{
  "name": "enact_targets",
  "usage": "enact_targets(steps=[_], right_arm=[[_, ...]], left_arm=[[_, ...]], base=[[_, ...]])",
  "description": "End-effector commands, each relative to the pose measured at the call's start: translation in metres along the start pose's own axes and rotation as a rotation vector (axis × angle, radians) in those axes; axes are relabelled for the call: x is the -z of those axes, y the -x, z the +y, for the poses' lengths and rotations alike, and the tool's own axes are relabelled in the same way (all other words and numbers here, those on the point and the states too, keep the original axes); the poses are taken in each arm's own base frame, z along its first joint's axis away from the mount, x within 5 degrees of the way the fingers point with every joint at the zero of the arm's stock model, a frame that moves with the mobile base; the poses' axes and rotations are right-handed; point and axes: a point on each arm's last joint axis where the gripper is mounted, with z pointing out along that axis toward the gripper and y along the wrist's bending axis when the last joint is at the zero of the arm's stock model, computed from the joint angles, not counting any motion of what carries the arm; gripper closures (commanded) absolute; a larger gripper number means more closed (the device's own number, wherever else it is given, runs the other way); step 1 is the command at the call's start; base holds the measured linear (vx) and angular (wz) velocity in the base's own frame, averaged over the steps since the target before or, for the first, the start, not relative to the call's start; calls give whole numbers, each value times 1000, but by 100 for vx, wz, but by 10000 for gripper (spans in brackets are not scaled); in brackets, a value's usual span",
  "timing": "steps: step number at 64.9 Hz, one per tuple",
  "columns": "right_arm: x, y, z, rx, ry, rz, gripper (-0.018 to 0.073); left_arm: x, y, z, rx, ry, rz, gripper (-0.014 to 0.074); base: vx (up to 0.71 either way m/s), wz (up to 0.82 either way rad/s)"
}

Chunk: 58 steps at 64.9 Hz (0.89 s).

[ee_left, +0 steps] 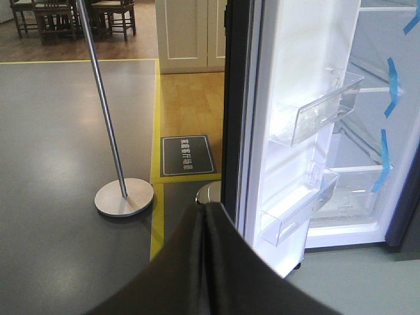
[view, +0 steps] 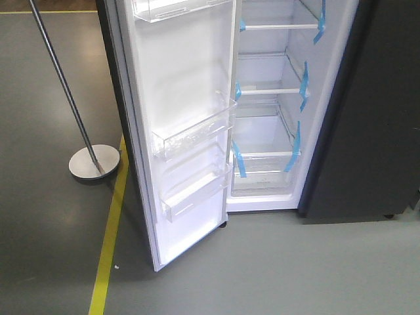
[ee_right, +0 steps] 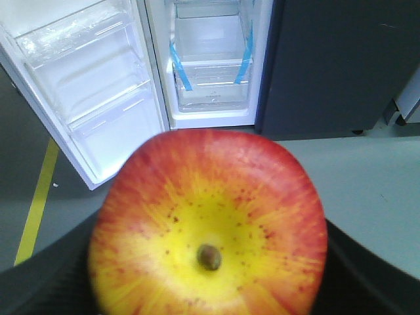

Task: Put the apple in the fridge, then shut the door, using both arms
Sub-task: 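Drive closer to the refrigerator door bins holding the apple in the right gripper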

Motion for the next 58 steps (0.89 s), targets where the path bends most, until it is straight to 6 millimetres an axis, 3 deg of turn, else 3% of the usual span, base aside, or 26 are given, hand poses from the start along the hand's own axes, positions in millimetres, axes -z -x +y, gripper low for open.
enact_targets(steps=[1, 58], right_arm=[[5, 12, 1, 6, 3, -91, 424], [5, 12, 1, 6, 2, -90, 424]], left_arm=[[-1, 0, -1, 14, -19, -62, 602], [-1, 0, -1, 14, -19, -62, 602]], base=[[6, -2], [6, 2]])
